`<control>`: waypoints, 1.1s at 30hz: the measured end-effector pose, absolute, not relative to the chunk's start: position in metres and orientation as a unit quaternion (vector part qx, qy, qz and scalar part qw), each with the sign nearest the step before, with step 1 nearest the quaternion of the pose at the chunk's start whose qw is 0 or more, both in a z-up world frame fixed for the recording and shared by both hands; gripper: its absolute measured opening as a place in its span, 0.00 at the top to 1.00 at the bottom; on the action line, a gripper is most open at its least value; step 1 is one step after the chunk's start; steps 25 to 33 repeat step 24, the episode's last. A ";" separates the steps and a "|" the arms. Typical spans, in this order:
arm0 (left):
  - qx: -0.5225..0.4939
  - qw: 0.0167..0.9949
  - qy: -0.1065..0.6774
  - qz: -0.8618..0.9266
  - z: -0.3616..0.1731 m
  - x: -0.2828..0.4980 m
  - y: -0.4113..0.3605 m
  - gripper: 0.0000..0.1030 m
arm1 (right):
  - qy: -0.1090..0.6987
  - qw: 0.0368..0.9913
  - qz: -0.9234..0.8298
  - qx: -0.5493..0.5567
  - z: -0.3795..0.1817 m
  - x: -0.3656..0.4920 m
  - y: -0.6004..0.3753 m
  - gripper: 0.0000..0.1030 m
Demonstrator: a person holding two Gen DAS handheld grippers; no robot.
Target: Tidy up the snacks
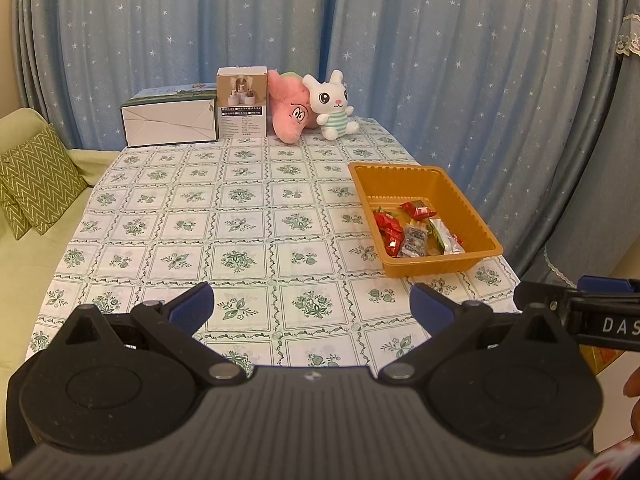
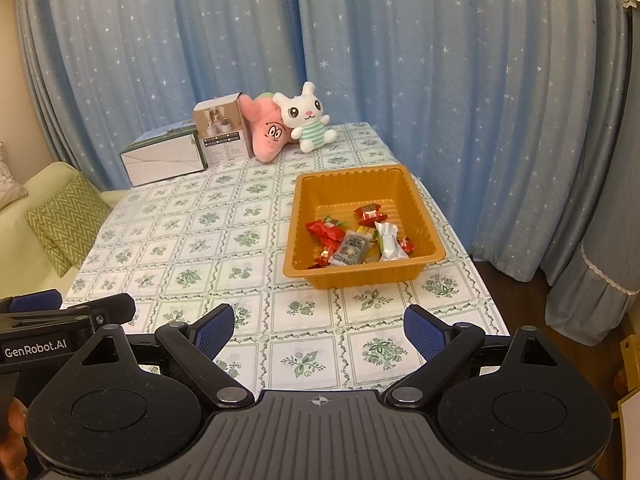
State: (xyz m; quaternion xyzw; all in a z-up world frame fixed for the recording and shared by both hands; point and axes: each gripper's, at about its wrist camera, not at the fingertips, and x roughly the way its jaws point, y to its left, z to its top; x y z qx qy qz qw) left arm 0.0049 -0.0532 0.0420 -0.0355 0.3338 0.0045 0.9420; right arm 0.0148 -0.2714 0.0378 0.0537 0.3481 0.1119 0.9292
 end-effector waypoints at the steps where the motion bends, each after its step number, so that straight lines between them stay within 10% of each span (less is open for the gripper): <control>1: -0.035 0.942 0.334 0.004 0.042 0.005 -0.053 0.00 | 0.348 0.929 0.112 0.054 0.038 0.015 -0.271 0.11; 33: -0.041 0.941 0.337 -0.004 0.037 0.005 -0.050 0.00 | 0.350 0.929 0.111 0.055 0.034 0.016 -0.274 0.11</control>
